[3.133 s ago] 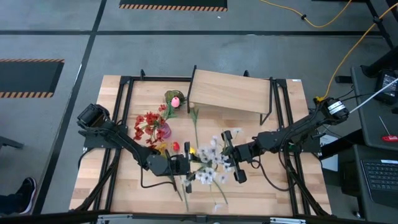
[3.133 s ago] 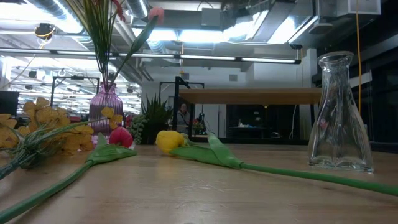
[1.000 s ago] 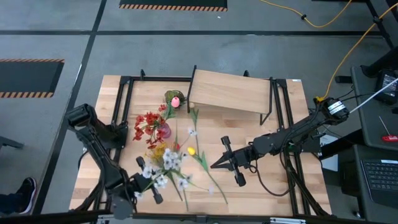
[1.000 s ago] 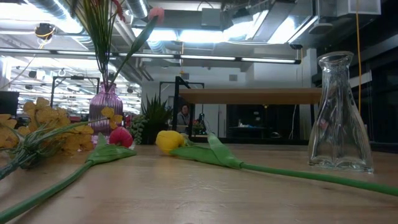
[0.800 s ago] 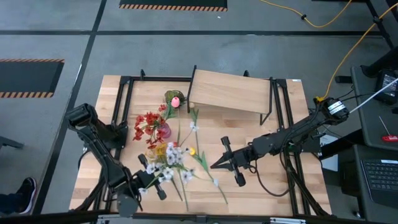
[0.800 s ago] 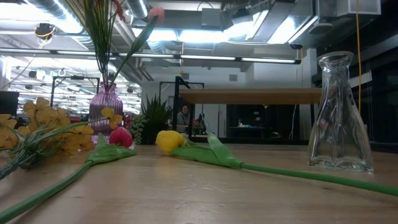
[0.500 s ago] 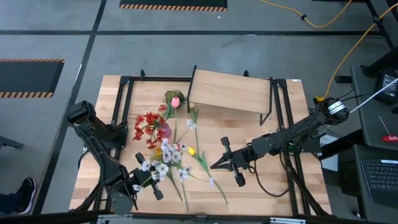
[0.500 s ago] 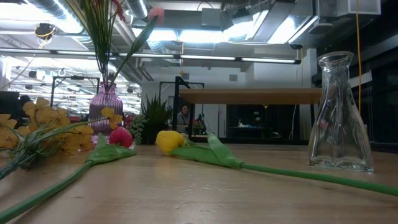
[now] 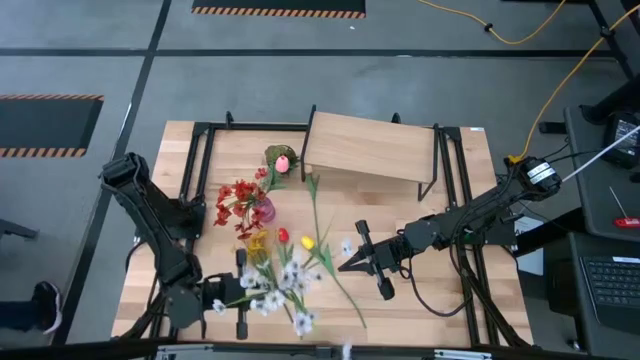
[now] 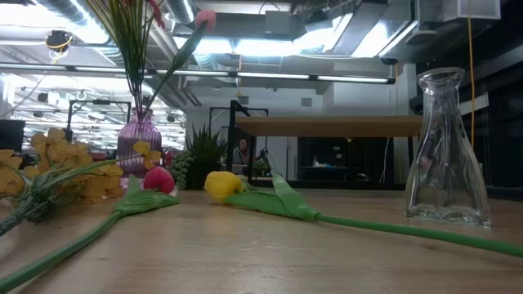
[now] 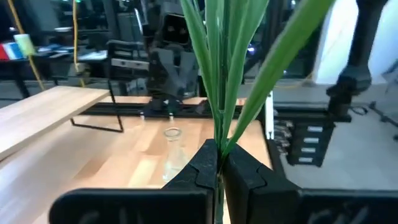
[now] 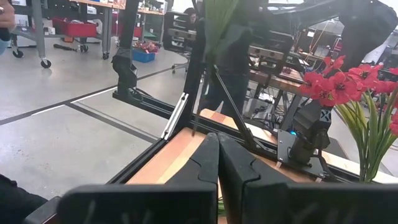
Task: Pick and place flowers into a vace then onto a shelf
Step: Put the white flowers into the violet vase
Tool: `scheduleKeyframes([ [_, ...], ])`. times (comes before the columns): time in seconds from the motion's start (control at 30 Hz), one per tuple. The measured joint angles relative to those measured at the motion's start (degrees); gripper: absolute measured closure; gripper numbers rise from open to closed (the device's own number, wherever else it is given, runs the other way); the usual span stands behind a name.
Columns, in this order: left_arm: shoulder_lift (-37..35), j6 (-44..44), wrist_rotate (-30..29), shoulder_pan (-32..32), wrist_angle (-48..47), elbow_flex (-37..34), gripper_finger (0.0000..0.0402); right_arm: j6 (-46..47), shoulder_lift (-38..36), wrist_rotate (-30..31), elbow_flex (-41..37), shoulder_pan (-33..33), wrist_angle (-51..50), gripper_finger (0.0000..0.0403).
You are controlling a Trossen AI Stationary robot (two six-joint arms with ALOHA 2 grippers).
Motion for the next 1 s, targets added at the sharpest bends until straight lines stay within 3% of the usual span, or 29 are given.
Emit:
scheduleKeyframes([
  [0.13,1.18,0.14,-2.50,0.58,-0.28,-0.01,0.0396,0.00,0.00,0.02,0.00,0.00,-0.04,0.0400],
  [0.23,1.45,0.14,0.07,0.47,1.75,-1.92,0.0396,0.00,0.00,0.02,0.00,0.00,-0.37,0.0399],
  [0.53,1.29,0.72,-2.17,-0.30,17.99,-14.63,0.0397,-0.02,0.00,0.02,-0.02,-0.01,-1.65,0.0399],
  [0.63,1.03,2.42,-7.40,-1.48,26.34,-19.44,0.0397,-0.02,0.00,0.02,-0.02,-0.02,-1.77,0.0399],
  [0.8,0.14,4.74,-23.23,-5.28,33.84,-24.85,0.0397,-0.02,0.00,0.01,-0.02,-0.02,-1.86,0.0399],
  [0.9,-0.76,5.97,-27.51,-7.16,33.99,-25.10,0.0397,-0.02,0.00,0.01,-0.02,-0.11,-1.99,0.0399],
  [1.0,-1.29,10.90,-28.03,-7.63,33.90,-24.92,0.0397,-0.04,0.02,0.00,-0.02,-0.50,-2.08,0.0399],
])
